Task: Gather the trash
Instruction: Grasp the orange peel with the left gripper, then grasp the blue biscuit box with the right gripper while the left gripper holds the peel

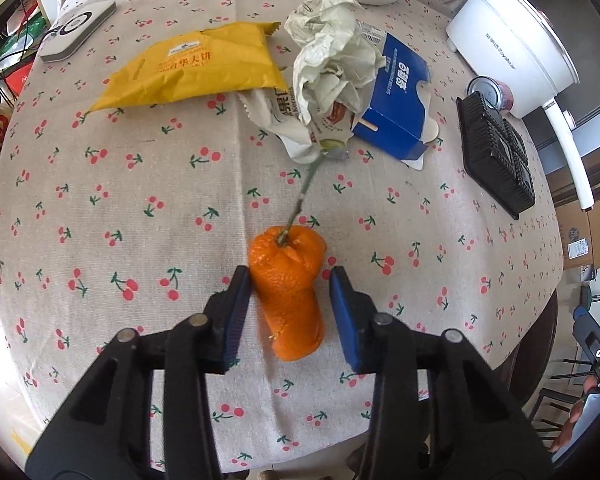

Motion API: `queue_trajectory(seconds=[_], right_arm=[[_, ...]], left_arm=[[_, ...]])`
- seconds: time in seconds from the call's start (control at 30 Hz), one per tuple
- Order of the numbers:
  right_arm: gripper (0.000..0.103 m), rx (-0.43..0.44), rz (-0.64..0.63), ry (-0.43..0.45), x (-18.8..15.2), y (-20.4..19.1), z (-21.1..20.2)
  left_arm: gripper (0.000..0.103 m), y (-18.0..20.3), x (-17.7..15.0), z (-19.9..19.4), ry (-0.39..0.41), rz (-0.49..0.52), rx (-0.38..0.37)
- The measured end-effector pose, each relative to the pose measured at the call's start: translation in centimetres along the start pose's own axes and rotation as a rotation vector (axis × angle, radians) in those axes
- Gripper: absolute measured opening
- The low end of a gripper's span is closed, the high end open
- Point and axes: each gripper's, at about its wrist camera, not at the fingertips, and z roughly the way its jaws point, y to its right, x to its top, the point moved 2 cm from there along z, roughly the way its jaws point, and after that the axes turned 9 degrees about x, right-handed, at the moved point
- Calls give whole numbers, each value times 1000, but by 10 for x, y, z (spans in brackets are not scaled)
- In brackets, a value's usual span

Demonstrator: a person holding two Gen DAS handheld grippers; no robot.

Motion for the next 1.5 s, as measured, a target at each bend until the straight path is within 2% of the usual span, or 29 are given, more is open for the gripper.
queue_trajectory(seconds=[0.17, 0.4, 0.7, 0.9, 1.1, 1.13, 1.2, 1.5], right_arm=[[103, -10, 3, -1, 0, 1, 1], [103, 7, -26, 16, 6, -19, 7], [103, 50, -65, 24, 31, -73, 39], [103, 106, -89, 41, 68, -119, 71], [98, 82, -43, 35, 109, -140, 113], [88, 75, -28, 33, 114, -140, 120], [82, 64, -1, 15, 123, -139, 136], [78, 6, 55, -19, 141, -131, 185]], left_arm=[[23, -6, 2, -3, 3, -17, -8], [21, -30, 4, -34, 72, -58, -66], [21, -65, 18, -74, 199, -112, -70], [21, -79, 25, -79, 228, -128, -87], [21, -93, 29, -85, 250, -130, -96], [21, -94, 30, -85, 249, -130, -98], [21, -96, 32, -83, 243, -130, -105], [21, -100, 40, -79, 229, -136, -127]])
